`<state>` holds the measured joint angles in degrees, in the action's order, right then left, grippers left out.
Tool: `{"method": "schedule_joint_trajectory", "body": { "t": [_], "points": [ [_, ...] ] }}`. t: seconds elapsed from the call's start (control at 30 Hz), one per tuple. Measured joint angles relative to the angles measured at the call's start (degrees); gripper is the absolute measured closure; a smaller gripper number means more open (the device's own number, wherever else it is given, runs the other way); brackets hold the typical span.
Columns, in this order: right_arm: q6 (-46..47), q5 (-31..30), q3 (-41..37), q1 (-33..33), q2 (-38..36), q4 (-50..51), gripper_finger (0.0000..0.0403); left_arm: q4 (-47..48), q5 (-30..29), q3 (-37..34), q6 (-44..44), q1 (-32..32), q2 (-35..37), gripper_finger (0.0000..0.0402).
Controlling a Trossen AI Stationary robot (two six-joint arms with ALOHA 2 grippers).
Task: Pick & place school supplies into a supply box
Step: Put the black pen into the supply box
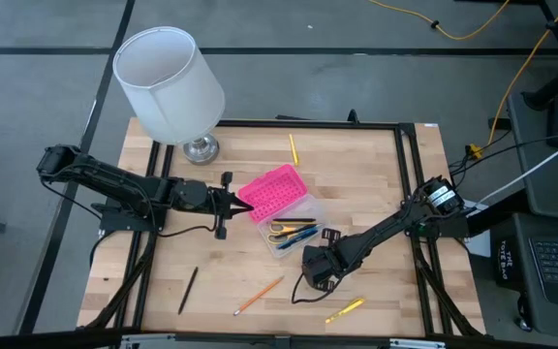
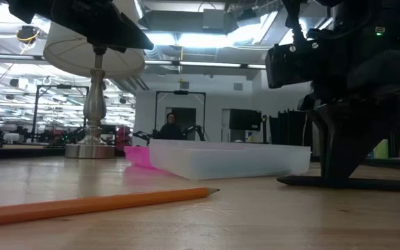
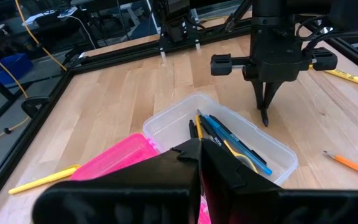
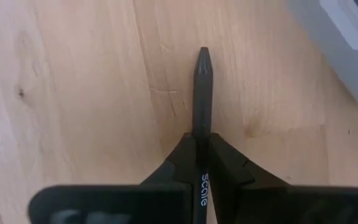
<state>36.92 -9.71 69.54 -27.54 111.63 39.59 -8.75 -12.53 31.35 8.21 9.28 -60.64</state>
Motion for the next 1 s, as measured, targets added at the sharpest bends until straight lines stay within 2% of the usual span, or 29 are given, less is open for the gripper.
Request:
{"method": "schedule_joint_trajectory", "body": {
  "t": [0.17,0.37,0.63,0.73,1.0],
  "points": [
    [-2.69,2.47,-0.38,-0.01,-1.94,0.79,0.0379,0.0,0.0,0.0,0.0,-0.02,0.0,0.0396],
    [-6.49,2.08,-0.2,-0.06,-7.27,1.26,0.0379,-0.04,0.0,-0.01,0.02,-0.02,0.0,0.0396],
    [-10.37,-7.57,-1.28,-1.88,-12.11,1.68,0.0379,-0.09,0.16,-0.02,0.04,0.0,0.0,0.0396],
    [-9.92,-10.08,-4.14,-3.21,-14.04,0.04,0.0379,-0.08,0.18,-0.02,0.04,0.0,0.0,0.0396],
    [-10.17,-9.77,-16.05,-3.4,-22.19,-13.51,0.0378,-0.07,0.18,-0.02,0.04,-0.02,0.0,0.0396]
  ]
}}
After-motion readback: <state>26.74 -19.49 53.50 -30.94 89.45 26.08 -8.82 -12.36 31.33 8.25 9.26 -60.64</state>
